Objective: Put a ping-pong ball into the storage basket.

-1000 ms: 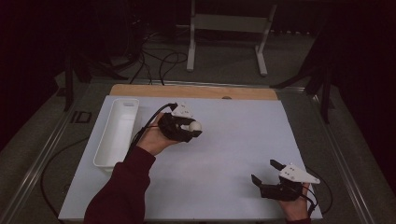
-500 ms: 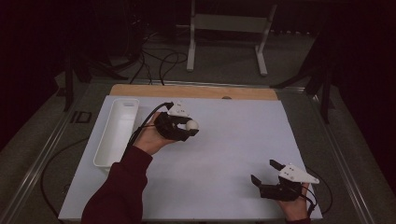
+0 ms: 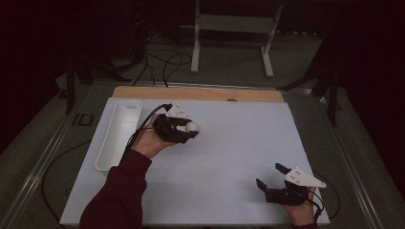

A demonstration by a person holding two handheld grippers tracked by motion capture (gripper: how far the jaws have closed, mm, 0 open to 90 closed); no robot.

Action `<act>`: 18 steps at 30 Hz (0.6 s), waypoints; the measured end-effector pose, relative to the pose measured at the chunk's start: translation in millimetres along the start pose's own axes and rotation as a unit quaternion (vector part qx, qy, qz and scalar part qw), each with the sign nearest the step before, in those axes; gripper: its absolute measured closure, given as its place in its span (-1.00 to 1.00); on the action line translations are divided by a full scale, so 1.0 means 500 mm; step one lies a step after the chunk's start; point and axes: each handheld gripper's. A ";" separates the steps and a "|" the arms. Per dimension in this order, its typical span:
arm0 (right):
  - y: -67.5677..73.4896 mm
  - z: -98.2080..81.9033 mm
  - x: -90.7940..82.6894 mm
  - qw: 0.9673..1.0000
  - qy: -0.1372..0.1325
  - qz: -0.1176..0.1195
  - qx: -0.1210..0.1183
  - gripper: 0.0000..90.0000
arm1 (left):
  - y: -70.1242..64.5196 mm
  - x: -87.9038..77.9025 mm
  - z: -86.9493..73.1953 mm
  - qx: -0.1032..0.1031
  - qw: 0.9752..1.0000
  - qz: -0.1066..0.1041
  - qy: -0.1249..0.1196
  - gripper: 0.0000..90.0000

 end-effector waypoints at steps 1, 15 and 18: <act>0.000 0.000 0.000 1.000 0.000 0.001 -0.001 -0.82 | 0.001 -0.002 -0.001 -0.001 1.000 0.000 0.000 0.13; 0.002 0.000 0.002 1.000 0.001 0.002 -0.002 -0.82 | 0.013 -0.024 -0.013 -0.002 1.000 0.013 -0.001 0.13; 0.003 0.000 0.003 1.000 0.001 0.002 -0.001 -0.82 | 0.014 -0.027 -0.016 -0.002 1.000 0.016 -0.001 0.13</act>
Point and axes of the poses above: each handheld gripper's, and its own axes: x roughly forward along the jaws, z roughly out of its top, y roughly to its left, and after that the axes turned 2 degrees about -z, right-handed
